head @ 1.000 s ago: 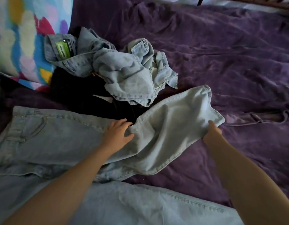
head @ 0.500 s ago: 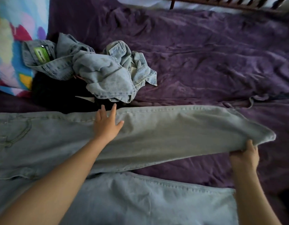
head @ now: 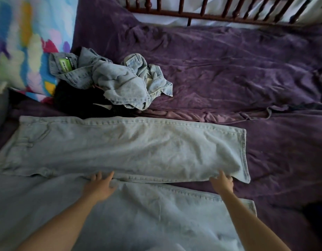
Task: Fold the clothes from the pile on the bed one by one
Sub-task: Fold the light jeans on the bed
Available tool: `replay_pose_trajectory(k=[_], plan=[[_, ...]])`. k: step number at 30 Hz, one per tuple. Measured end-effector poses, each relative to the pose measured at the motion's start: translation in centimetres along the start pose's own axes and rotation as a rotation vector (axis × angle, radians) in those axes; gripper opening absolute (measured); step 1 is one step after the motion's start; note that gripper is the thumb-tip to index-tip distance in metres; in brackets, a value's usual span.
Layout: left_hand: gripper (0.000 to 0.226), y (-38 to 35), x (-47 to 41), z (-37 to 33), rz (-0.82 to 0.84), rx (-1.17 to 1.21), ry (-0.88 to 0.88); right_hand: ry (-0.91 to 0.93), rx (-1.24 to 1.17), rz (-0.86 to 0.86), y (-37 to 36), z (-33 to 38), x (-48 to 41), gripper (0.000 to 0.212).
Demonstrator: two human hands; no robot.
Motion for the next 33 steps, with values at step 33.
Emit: replay_pose_trajectory(k=[33], plan=[[0.040, 20.2, -24.5, 23.9, -0.393, -0.135, -0.073, 0.769, 0.931, 0.013, -16.6, 38.3, -1.1, 0.031]])
Point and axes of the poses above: each hand's wrist, its own x-axis away from the middle knuckle, its own y-axis out of the back of the hand, z = x × y, the point moved 6 cm from there along -x, towards the middle knuckle, and after that the axes turned 13 degrees about y, right-handed, at the moved point
